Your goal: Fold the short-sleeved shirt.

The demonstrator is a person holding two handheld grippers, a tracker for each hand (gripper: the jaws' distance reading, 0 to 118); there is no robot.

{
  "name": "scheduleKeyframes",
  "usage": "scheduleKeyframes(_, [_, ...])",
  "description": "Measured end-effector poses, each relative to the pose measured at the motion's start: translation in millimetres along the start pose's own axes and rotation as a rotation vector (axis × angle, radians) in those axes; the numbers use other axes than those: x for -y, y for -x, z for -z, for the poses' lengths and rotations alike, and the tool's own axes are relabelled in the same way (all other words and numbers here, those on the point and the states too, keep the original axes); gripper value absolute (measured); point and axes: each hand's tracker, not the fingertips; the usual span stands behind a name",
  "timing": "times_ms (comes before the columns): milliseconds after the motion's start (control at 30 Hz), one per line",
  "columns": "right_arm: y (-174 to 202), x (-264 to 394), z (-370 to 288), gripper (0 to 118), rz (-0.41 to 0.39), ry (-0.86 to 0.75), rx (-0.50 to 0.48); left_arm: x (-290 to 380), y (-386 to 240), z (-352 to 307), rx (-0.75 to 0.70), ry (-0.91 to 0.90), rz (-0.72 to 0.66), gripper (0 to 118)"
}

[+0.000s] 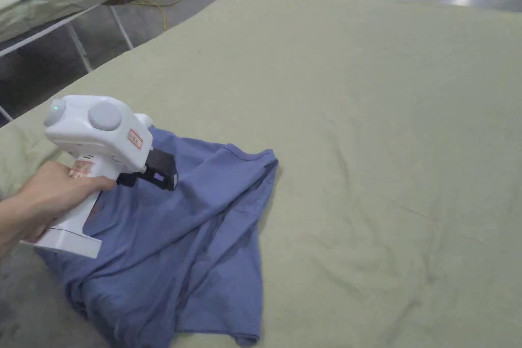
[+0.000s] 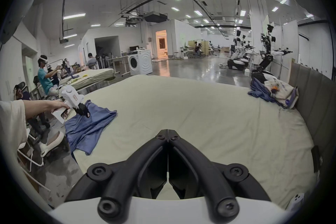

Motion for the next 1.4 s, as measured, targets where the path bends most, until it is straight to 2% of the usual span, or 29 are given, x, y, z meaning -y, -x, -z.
scheduleKeyframes(133, [-4.7, 3.9, -5.2, 2, 0.010, 0.013, 0.028, 11.2, -3.6, 29.0, -0.014, 0.102, 0.002, 85])
scheduleKeyframes(167, [-6.1, 4.2, -6.1, 2, 0.009, 0.020, 0.034, 14.2, -2.8, 25.1, -0.004, 0.052, -0.037, 82])
scheduleKeyframes(200, [-7.5, 4.5, -7.0, 2, 0.007, 0.024, 0.040, 17.1, -2.4, 20.9, 0.003, 0.045, -0.065, 62])
scheduleKeyframes(233, [-9.0, 4.8, -8.0, 2, 0.009, 0.026, 0.044, 12.1, 12.0, 24.0, 0.006, 0.048, -0.053, 0])
scheduleKeyframes(300, [-11.3, 4.7, -9.8, 2, 0.013, 0.029, 0.046, 16.3, 17.7, 17.0, 0.022, 0.029, -0.040, 0])
scheduleKeyframes(333, [-12.0, 4.7, -11.1, 2, 0.017, 0.028, 0.046, 17.8, 17.3, 11.1, -0.077, 0.002, 0.030, 0])
scheduleKeyframes(400, [-11.5, 4.0, -14.4, 2, 0.023, 0.023, 0.046, 28.5, 8.7, 4.8, -0.004, 0.056, 0.031, 0])
scheduleKeyframes(433, [-11.1, 3.2, -16.6, 2, 0.024, 0.019, 0.045, 32.6, 7.6, -4.6, -0.019, 0.018, 0.030, 0])
scheduleKeyframes(500, [-10.3, 0.5, -22.4, 2, 0.029, 0.007, 0.041, 40.7, 4.6, -29.0, 0.053, -0.086, -0.009, 0])
scheduleKeyframes(667, [-13.4, -10.1, -49.6, 2, 0.032, -0.058, 0.033, 64.4, 6.3, -147.1, 0.161, -0.355, 0.014, 0])
scheduleKeyframes(833, [-26.0, -13.8, -88.8, 2, 0.046, -0.129, 0.057, 91.5, -26.9, -285.5, 0.284, -0.566, 0.130, 0])
scheduleKeyframes(967, [-39.3, -13.3, -126.8, 2, 0.053, -0.179, 0.099, 103.2, -98.3, -385.4, 0.336, -0.722, 0.308, 0])
scheduleKeyframes(1133, [-60.7, -6.8, -174.2, 2, 0.069, -0.224, 0.182, 108.8, -199.0, -481.7, 0.480, -0.869, 0.519, 0])
scheduleKeyframes(1233, [-74.0, -2.0, -198.5, 2, 0.074, -0.239, 0.247, 108.0, -249.3, -523.1, 0.580, -0.913, 0.654, 0])
scheduleKeyframes(1300, [-82.9, 0.2, -211.6, 2, 0.082, -0.245, 0.278, 114.7, -283.1, -544.2, 0.588, -0.946, 0.754, 0])
scheduleKeyframes(1400, [-95.0, 5.1, -228.6, 2, 0.094, -0.259, 0.325, 114.5, -333.2, -550.5, 0.671, -0.896, 0.844, 0])
